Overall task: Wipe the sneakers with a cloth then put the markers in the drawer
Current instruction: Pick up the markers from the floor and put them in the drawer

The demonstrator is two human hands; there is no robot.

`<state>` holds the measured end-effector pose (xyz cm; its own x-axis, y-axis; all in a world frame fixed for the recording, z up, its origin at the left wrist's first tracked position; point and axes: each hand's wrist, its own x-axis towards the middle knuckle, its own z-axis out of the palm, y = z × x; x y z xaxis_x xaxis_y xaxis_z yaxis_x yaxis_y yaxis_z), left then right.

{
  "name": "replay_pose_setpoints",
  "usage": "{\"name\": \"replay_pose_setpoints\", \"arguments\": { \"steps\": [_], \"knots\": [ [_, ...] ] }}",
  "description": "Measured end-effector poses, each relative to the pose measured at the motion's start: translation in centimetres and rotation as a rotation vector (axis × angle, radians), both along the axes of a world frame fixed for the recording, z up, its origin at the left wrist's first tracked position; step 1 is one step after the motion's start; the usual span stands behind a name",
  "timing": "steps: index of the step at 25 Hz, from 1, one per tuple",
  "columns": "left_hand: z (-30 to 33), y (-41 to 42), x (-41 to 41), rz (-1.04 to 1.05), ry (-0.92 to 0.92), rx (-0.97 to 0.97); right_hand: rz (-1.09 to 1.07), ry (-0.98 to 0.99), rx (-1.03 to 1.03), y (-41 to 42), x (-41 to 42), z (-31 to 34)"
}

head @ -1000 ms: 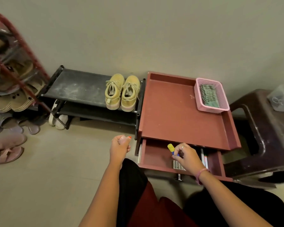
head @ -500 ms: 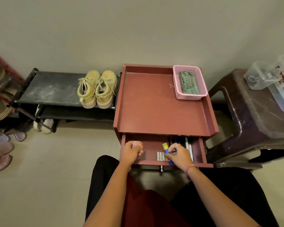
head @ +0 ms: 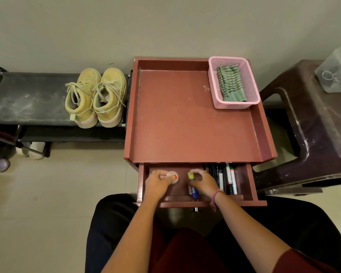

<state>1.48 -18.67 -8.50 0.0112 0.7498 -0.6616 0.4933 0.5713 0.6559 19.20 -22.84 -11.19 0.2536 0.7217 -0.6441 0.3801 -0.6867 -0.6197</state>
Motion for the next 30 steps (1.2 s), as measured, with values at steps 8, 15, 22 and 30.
{"name": "replay_pose_setpoints", "arguments": {
  "steps": [8,15,22,30],
  "knots": [
    [-0.6,0.9,0.6,-0.004,-0.036,-0.030,0.128,-0.155,-0.094,2.9,-0.8,-2.6],
    [-0.6,1.3,0.2,0.066,-0.067,-0.020,0.338,-0.337,-0.106,3.4,-2.0,-4.3],
    [-0.7,1.5,-0.4,0.137,-0.081,-0.030,0.516,-0.397,-0.229,3.4,-1.1,-5.3],
    [-0.5,1.4,-0.4,0.104,-0.137,-0.081,-0.015,0.180,-0.057,3.9,-0.8,0.4]
  ]
}}
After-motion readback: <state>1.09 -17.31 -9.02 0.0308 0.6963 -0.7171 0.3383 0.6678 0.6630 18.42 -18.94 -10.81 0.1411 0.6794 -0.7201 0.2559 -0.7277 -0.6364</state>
